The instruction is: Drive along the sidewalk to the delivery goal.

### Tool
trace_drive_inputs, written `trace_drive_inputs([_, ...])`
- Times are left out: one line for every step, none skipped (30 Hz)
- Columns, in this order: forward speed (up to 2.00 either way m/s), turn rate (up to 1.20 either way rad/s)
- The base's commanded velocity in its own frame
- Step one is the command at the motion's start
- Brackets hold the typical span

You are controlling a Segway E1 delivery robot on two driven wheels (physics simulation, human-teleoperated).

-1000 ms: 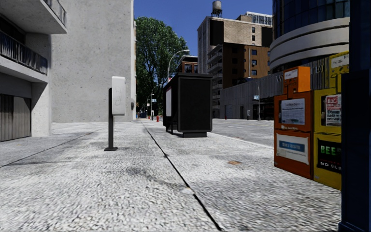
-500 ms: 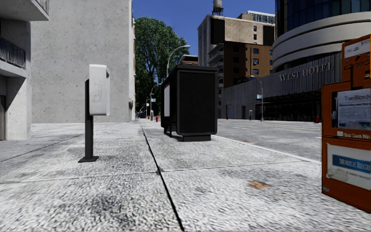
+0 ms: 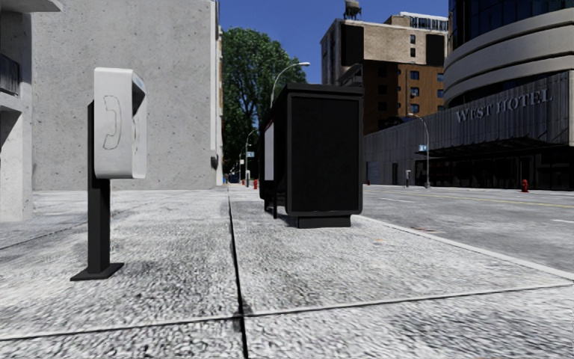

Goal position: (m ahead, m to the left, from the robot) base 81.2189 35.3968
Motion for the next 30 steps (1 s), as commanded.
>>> trace_drive_inputs([2.00, 0.30])
trace_drive_inputs([2.00, 0.30])
trace_drive_inputs([2.00, 0.30])
trace_drive_inputs([2.00, 0.30])
trace_drive_inputs([2.00, 0.30])
trace_drive_inputs([2.00, 0.30])
trace_drive_inputs([2.00, 0.30])
trace_drive_inputs([2.00, 0.30])
trace_drive_inputs([2.00, 0.30])
trace_drive_inputs([2.00, 0.30])
trace_drive_inputs([2.00, 0.30])
trace_drive_inputs([2.00, 0.30])
trace_drive_inputs([2.00, 0.30])
trace_drive_inputs([2.00, 0.30])
trace_drive_inputs([2.00, 0.30])
trace_drive_inputs([2.00, 0.30])
trace_drive_inputs([2.00, 0.30])
trace_drive_inputs([2.00, 0.30])
trace_drive_inputs([2.00, 0.30])
trace_drive_inputs([2.00, 0.30])
trace_drive_inputs([2.00, 0.30])
trace_drive_inputs([2.00, 0.30])
trace_drive_inputs([2.00, 0.30])
trace_drive_inputs([2.00, 0.30])
trace_drive_inputs([2.00, 0.30])
trace_drive_inputs([2.00, 0.30])
trace_drive_inputs([2.00, 0.30])
trace_drive_inputs([2.00, 0.30])
trace_drive_inputs([2.00, 0.30])
trace_drive_inputs([2.00, 0.30])
